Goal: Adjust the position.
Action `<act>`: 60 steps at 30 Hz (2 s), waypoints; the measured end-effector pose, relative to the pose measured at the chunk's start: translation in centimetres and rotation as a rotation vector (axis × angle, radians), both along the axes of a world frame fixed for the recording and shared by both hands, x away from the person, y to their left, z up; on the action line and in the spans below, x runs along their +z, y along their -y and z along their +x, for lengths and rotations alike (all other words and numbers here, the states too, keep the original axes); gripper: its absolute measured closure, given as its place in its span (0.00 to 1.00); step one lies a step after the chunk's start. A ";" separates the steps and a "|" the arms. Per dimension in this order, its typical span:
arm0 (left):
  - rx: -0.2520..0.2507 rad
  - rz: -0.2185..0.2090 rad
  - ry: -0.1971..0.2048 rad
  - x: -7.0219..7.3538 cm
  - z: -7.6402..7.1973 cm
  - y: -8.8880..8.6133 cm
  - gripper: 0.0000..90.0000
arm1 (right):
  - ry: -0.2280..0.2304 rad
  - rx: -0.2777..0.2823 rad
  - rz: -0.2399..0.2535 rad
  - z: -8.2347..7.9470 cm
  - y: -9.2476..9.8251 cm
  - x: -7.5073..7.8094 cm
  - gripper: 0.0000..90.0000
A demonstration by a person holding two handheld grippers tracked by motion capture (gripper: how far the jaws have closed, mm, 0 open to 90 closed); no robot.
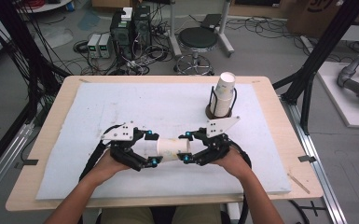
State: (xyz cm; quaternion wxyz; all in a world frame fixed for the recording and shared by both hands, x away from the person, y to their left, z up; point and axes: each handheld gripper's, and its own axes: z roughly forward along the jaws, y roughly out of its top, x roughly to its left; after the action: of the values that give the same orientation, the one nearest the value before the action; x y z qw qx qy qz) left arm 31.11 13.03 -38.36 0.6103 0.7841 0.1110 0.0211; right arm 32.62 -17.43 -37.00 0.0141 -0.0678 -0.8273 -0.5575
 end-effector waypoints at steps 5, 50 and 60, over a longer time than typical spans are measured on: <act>-0.017 -0.002 0.008 0.0 -0.1 0.5 0.21 | -0.010 0.017 0.025 -0.1 0.0 0.0 0.41; -0.020 0.166 0.024 2.8 0.5 0.0 0.40 | -0.002 -0.061 -0.065 -0.1 -0.1 1.3 0.23; -0.032 0.320 0.048 4.8 1.1 0.7 0.40 | 0.056 -0.066 -0.176 -0.1 -1.0 2.1 0.22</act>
State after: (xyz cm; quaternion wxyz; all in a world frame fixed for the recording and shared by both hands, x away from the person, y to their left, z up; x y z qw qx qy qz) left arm 32.20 12.35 -33.59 0.4805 0.8721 0.0792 0.0474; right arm 32.53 -16.41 -34.85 -0.0335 -0.0802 -0.8705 -0.4845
